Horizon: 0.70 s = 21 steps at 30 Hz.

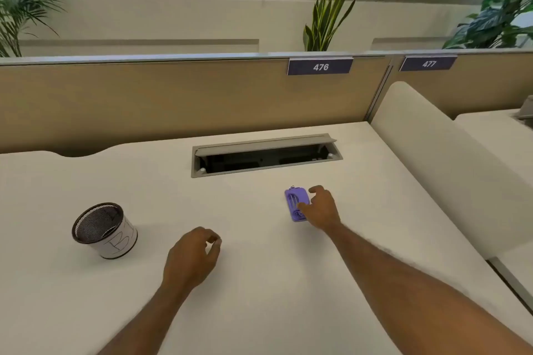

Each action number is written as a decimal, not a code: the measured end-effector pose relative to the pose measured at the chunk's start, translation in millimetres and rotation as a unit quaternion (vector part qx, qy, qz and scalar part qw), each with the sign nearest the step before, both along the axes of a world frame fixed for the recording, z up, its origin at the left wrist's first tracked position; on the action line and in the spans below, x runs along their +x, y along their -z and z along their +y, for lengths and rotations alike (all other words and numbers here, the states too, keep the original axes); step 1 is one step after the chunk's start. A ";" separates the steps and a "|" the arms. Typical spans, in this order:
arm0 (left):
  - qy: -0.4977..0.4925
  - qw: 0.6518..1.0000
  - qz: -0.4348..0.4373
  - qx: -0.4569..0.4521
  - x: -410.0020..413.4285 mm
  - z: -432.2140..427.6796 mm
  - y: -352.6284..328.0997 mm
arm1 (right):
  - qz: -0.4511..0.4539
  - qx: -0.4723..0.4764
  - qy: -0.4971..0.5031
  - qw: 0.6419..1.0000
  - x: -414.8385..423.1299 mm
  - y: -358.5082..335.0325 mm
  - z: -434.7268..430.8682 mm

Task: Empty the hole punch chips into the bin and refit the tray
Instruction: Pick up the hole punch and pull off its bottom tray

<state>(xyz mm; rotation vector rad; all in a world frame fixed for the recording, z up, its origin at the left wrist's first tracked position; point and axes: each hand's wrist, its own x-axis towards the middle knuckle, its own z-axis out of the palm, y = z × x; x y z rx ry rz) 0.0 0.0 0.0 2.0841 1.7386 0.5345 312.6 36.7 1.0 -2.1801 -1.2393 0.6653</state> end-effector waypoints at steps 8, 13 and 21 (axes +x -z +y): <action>0.017 0.999 -0.023 -0.029 23.8 21.3 4.3 | 0.034 -0.036 0.009 0.999 0.2 12.9 13.9; 0.018 0.994 -0.085 -0.064 42.5 29.0 5.2 | 0.097 -0.006 0.023 0.995 -5.1 16.0 11.0; -0.008 0.949 -0.277 -0.152 70.7 19.8 6.9 | 0.173 -0.008 -0.021 0.985 -32.8 -5.2 -17.5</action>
